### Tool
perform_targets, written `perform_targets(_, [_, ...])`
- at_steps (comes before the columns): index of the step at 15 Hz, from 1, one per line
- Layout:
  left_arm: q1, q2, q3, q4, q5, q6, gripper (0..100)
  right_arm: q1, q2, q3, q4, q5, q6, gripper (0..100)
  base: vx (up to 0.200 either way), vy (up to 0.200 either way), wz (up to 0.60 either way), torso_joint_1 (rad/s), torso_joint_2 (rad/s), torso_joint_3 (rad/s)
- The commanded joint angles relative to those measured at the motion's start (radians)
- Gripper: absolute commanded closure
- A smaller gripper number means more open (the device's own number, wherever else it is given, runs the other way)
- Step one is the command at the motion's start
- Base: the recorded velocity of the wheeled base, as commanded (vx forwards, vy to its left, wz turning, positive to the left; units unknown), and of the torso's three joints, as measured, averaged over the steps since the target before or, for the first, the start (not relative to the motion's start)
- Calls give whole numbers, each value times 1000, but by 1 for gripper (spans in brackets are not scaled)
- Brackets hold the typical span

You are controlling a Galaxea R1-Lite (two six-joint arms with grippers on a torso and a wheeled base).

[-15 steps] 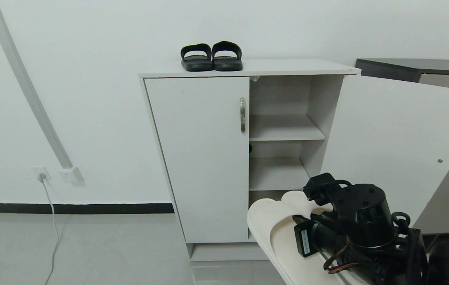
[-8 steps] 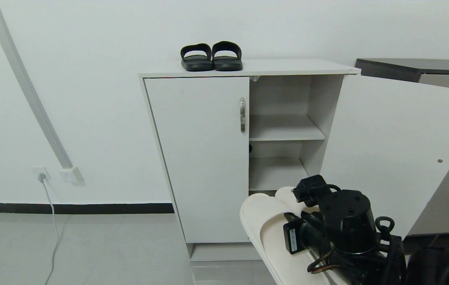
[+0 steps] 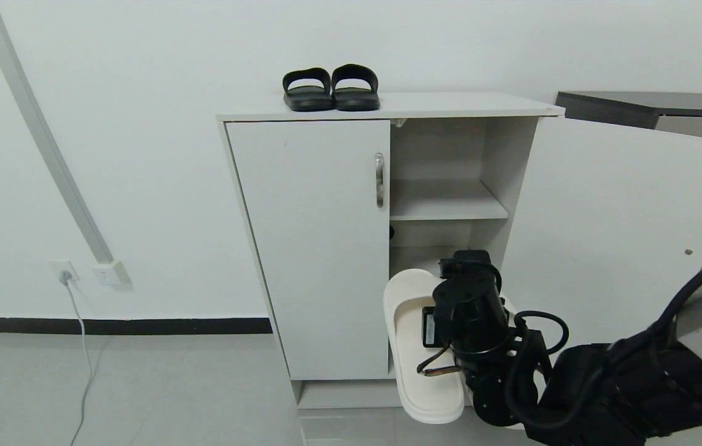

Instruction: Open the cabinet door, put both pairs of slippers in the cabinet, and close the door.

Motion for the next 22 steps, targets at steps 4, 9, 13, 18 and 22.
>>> perform_targets(4, [0,2,0,-1,1,-2,100,-20,52,-24,3,-4,5,100,0,-50,0,1,2,1])
perform_targets(9, [0,2,0,1,-1,-2,100,-23,83,-25,-2,-4,5,100,0,-200,0,6,4,4])
perform_targets(13, [0,2,0,1,-1,-2,100,-57,138,-34,-32,-6,5,100,0,0,0,0,0,0])
perform_targets(18, [0,2,0,-1,2,-3,100,-60,175,-33,-74,-4,2,100,0,0,0,0,0,0])
perform_targets(22, [0,2,0,-1,4,-2,100,-60,193,-37,-83,6,2,100,0,0,0,0,0,0])
